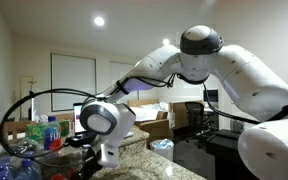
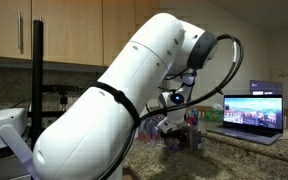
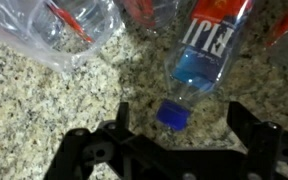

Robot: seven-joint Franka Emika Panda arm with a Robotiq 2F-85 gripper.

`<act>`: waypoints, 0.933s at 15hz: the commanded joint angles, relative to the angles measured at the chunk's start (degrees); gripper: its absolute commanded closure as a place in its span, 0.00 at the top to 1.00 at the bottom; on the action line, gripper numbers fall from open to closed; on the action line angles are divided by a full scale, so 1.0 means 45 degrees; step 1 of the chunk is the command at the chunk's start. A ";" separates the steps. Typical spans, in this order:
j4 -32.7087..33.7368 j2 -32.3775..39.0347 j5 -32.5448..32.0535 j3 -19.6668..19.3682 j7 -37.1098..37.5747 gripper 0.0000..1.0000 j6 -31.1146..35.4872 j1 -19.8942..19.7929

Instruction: Put the water bottles upright

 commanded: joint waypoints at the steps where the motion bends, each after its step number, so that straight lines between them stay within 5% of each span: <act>1: 0.1196 -0.1697 -0.1125 0.0769 0.1105 1.00 0.0154 0.0002; 14: 0.0001 -0.1473 -0.2163 -0.0202 0.4385 1.00 0.0017 -0.0002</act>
